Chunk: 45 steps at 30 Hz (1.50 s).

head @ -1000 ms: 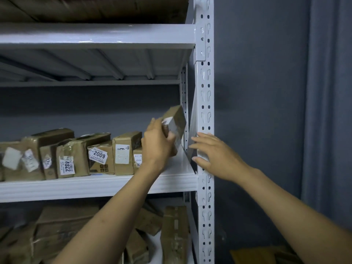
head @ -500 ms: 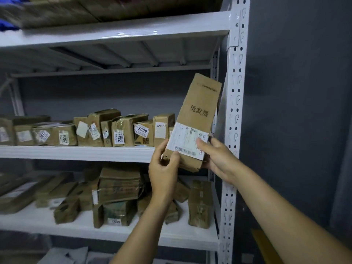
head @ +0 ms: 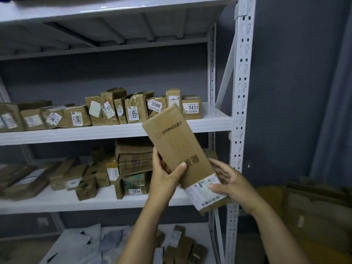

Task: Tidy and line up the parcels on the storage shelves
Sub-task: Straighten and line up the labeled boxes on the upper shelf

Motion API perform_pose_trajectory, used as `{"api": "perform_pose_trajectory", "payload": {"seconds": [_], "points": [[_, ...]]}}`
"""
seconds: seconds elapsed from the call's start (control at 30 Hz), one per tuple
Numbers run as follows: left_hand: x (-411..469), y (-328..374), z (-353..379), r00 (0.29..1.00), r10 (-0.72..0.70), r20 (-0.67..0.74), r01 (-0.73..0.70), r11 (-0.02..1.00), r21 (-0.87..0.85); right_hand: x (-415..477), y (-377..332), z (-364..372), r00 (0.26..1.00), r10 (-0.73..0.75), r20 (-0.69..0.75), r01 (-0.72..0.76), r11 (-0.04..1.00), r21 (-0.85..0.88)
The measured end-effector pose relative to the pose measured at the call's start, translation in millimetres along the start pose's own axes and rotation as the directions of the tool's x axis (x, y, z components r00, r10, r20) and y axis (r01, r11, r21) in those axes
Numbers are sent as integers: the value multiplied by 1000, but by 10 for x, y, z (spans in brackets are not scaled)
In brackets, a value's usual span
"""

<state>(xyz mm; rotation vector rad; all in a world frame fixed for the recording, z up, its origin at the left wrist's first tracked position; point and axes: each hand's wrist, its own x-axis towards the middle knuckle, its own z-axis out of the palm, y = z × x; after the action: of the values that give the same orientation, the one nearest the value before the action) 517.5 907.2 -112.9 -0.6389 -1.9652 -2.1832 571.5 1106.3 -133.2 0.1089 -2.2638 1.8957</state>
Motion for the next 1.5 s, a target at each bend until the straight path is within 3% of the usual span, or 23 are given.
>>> {"api": "perform_pose_trajectory", "payload": {"seconds": [0.23,0.4,0.53,0.67,0.83,1.0,1.2,1.3,1.4,1.5], "points": [[-372,-50,-502,984,-36,-172,43,998,35,-409,452,288,970,-11,-244,-78,933,-353],[-611,-47,-584,995,-46,-83,62,978,198,-548,534,536,915,-132,-381,-122,810,-573],[-771,-19,-553,995,55,-81,-33,967,254,-606,341,824,936,-190,-295,-4,835,-550],[-890,-2,-515,996,73,54,-86,949,302,-593,106,1004,946,-277,-171,144,826,-544],[-878,40,-552,990,-33,135,11,987,159,-591,167,904,956,-199,-213,95,904,-416],[-915,56,-312,978,-50,201,10,980,197,-658,286,873,955,-153,-254,37,912,-409],[-919,-42,-130,977,-28,212,-8,986,167,-744,192,631,998,-6,61,20,971,-238],[-900,-52,-105,949,-60,309,0,982,191,-757,69,525,998,-57,33,65,939,-337],[-868,-8,-7,933,-39,357,-52,969,241,-772,-6,516,988,-156,-3,128,825,-551],[-869,32,51,960,14,278,-85,966,245,-788,-42,466,980,-190,60,191,803,-565]]}}
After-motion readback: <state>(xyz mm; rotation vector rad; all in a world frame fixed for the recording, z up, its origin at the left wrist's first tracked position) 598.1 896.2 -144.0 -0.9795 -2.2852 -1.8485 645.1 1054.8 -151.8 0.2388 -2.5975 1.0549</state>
